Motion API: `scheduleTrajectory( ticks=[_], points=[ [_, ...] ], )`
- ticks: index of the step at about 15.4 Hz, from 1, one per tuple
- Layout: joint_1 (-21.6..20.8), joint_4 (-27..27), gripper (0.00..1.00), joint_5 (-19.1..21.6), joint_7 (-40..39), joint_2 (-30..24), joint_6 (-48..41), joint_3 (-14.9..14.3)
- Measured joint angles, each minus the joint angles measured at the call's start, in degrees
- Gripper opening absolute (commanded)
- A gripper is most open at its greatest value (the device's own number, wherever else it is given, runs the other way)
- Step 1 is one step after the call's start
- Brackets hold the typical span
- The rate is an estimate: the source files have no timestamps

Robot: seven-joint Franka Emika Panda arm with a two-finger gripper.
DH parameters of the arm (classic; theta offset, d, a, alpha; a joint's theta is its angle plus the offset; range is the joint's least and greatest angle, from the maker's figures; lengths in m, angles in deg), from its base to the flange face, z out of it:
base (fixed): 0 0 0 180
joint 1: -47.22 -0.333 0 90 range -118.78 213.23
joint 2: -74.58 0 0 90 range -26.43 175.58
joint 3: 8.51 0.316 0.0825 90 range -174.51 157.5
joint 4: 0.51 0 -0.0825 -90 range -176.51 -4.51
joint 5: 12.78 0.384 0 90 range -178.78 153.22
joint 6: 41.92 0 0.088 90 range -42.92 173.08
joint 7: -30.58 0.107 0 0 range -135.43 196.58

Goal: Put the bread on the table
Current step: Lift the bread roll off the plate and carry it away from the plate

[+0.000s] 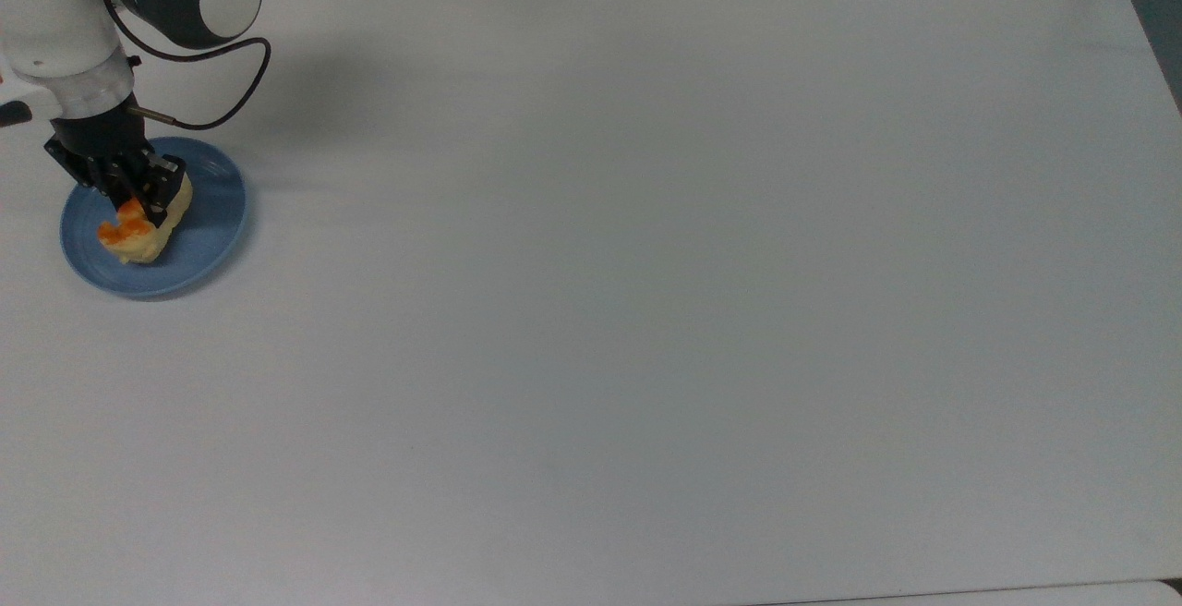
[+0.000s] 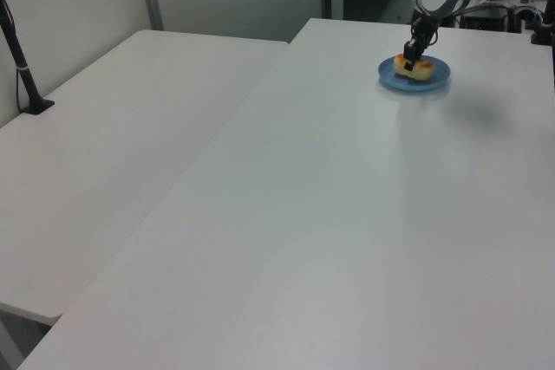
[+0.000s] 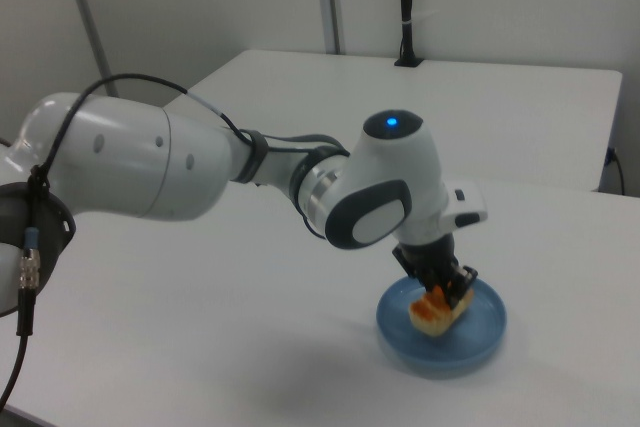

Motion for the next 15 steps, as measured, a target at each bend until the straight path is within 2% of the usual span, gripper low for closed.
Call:
scheduleTrajectory(
  ticks=[2,4,6,9,11,14,15],
  points=[
    [-1.9,1.1,0.37,0.0,1.7,-1.6,-1.2,1.1],
    [-5.4,2.4,0.43,0.0,4.7,-2.8,-3.3,2.0],
    [-9.7,3.6,0.43,0.0,8.3,-3.4,-4.5,3.0],
    [-14.3,3.7,0.43,0.0,9.0,-3.0,-4.7,3.4],
    [-15.8,3.6,0.43,0.0,9.0,-2.5,-4.7,4.1],
    [-16.2,3.4,0.44,-0.1,8.8,-1.5,-4.7,6.9],
    [-16.4,3.4,0.48,-0.1,8.6,-1.2,-4.7,7.3]
  ],
)
